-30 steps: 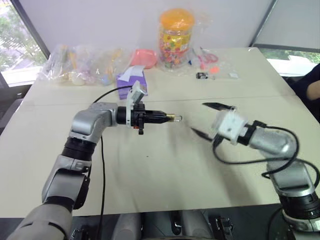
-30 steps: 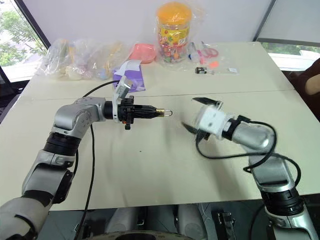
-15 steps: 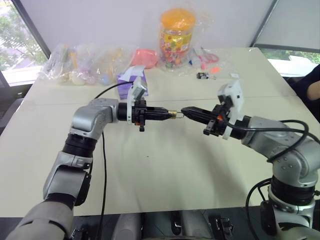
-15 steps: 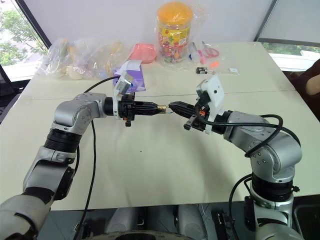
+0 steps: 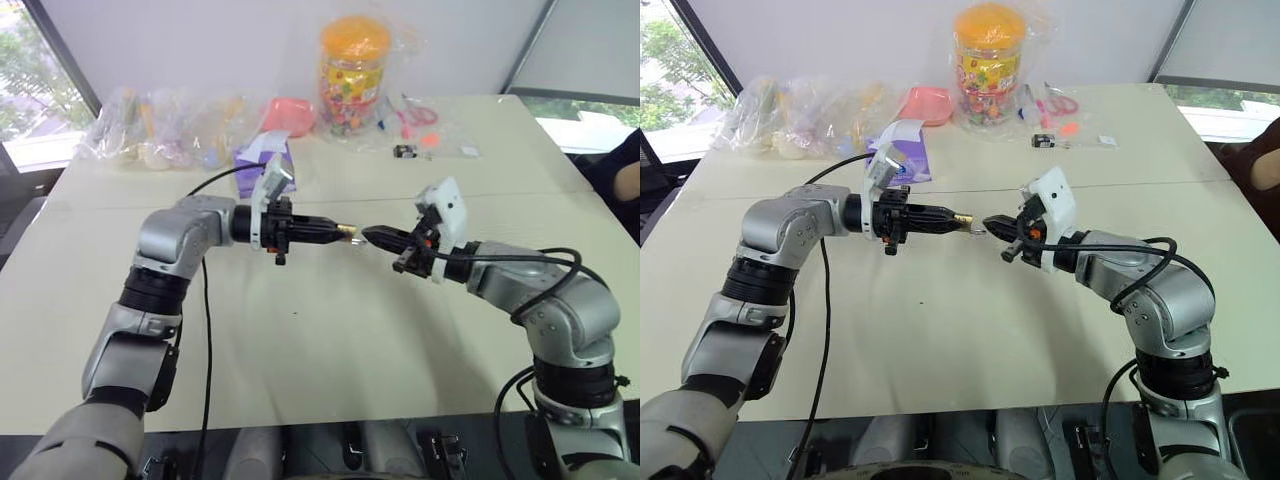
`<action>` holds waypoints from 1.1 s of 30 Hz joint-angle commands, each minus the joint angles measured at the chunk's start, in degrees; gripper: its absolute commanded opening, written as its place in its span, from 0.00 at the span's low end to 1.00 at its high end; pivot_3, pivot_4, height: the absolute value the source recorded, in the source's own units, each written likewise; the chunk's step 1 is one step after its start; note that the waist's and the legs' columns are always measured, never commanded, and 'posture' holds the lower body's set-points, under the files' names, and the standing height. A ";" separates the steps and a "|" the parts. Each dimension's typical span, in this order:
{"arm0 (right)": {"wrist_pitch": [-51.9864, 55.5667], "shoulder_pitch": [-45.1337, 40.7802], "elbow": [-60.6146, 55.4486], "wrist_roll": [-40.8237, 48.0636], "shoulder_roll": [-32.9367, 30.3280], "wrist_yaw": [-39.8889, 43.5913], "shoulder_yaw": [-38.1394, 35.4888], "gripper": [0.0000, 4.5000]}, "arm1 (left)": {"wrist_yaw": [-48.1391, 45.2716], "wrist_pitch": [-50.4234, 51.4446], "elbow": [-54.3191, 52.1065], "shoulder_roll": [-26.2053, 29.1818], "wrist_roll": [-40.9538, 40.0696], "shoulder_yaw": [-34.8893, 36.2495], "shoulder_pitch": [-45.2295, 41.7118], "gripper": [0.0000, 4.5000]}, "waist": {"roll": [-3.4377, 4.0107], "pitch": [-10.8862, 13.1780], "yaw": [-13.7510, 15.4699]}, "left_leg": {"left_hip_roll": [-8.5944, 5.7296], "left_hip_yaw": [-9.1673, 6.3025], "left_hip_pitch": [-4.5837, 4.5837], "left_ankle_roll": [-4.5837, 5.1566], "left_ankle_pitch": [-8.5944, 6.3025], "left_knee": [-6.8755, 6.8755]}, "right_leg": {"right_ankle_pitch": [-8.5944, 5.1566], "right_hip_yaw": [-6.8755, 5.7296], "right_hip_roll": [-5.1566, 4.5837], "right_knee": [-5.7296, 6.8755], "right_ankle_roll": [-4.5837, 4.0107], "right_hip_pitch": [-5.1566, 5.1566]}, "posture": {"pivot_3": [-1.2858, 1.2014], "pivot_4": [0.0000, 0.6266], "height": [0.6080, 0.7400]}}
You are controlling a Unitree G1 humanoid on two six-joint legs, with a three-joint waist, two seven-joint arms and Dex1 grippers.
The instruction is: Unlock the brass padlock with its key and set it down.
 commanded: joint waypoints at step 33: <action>-2.88 28.18 -15.81 5.23 -7.52 -1.80 -13.19 0.01 | 21.80 9.61 30.60 -16.84 3.32 6.70 -1.72 0.00 | -0.08 0.02 0.14 | -0.03 0.02 -0.04 0.05 -0.03 -0.01 | 0.10 -0.02 0.02 -0.17 0.21 0.01 | 0.52 0.24 0.98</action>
